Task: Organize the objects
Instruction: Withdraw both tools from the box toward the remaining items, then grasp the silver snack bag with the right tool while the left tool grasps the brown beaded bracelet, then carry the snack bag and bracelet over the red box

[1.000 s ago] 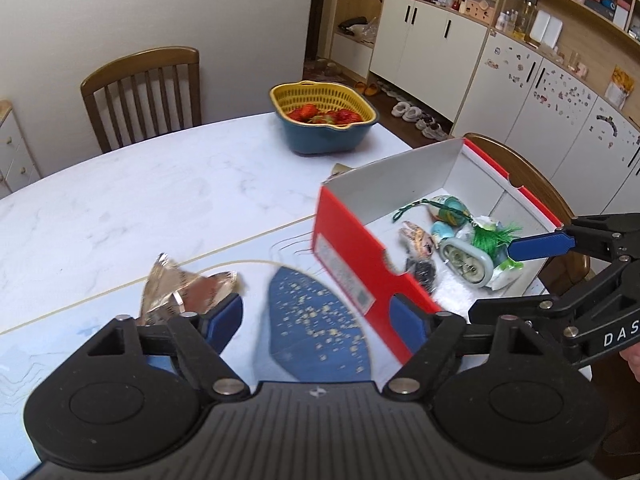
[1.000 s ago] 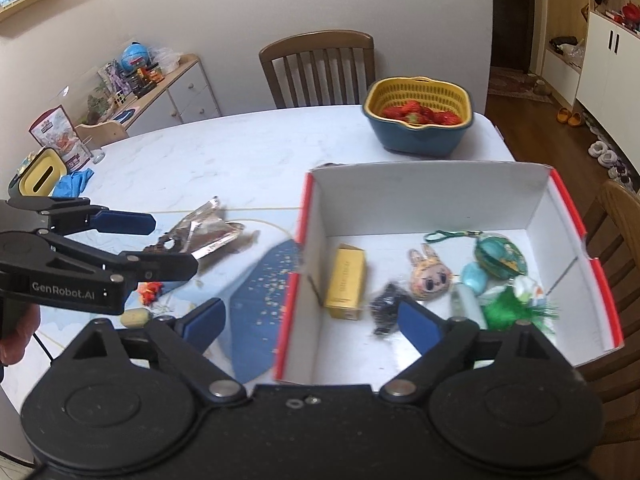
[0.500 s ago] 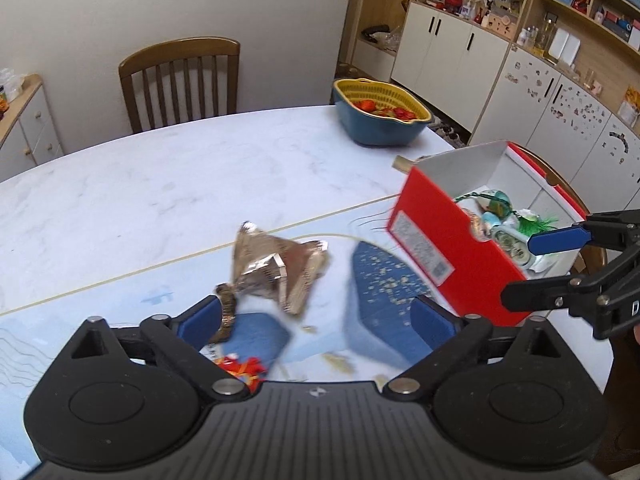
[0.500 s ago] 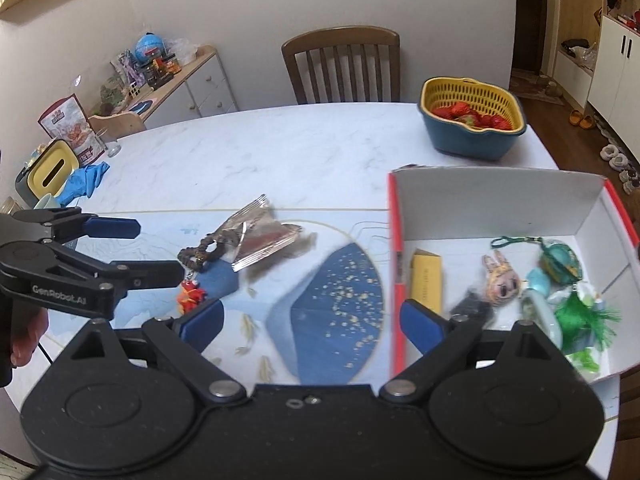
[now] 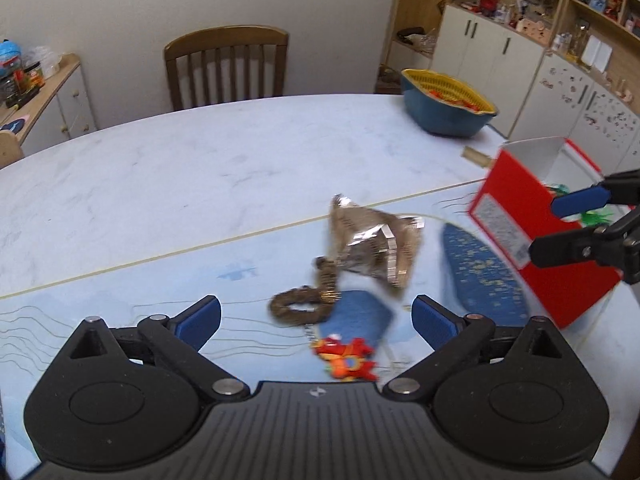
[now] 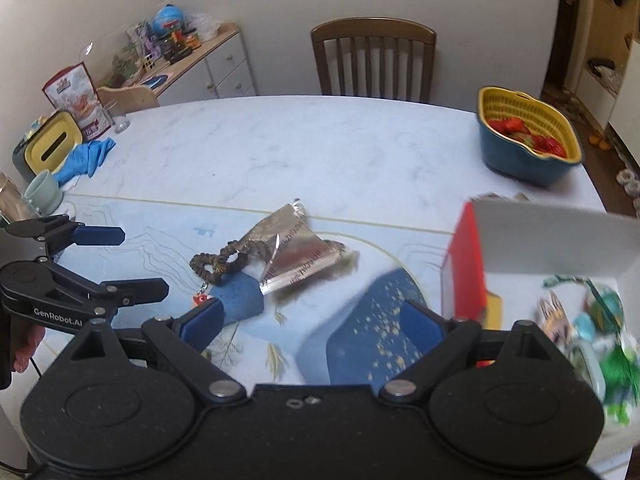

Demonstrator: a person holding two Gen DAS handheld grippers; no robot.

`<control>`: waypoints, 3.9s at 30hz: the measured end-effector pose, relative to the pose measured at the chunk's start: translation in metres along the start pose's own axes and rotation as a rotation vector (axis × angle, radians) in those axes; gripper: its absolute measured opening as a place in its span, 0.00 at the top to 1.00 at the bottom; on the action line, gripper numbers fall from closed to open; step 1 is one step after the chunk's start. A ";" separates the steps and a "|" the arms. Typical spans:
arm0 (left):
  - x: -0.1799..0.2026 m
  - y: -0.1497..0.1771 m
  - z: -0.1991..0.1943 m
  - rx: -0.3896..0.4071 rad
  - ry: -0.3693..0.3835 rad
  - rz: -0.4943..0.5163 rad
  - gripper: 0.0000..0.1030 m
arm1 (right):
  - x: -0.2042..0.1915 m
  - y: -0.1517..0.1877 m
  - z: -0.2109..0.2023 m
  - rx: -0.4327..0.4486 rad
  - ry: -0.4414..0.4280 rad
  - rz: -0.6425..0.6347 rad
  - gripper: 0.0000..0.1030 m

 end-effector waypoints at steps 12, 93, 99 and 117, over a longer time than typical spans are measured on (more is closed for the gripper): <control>-0.018 0.008 0.047 -0.044 0.036 0.032 0.01 | -0.023 -0.025 0.067 -0.061 0.060 -0.135 0.09; 0.070 -0.039 -0.025 -0.029 0.169 0.100 0.86 | 0.015 0.018 -0.018 -0.109 0.003 0.040 0.58; 0.104 -0.062 -0.033 0.000 0.183 0.132 0.86 | 0.044 0.012 -0.040 -0.067 0.016 0.053 0.58; 0.216 -0.133 -0.010 0.038 0.214 0.233 0.86 | 0.164 0.006 -0.079 -0.003 0.086 0.106 0.58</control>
Point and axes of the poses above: each gripper's, at about its wrist camera, not at the fingertips, and z roughly the way its jaws point, x to its right, y to its underside, the point moved 1 cm from there along z, roughly the way its jaws point, and after that the axes turned 11 degrees about z, right-handed, at the moved point
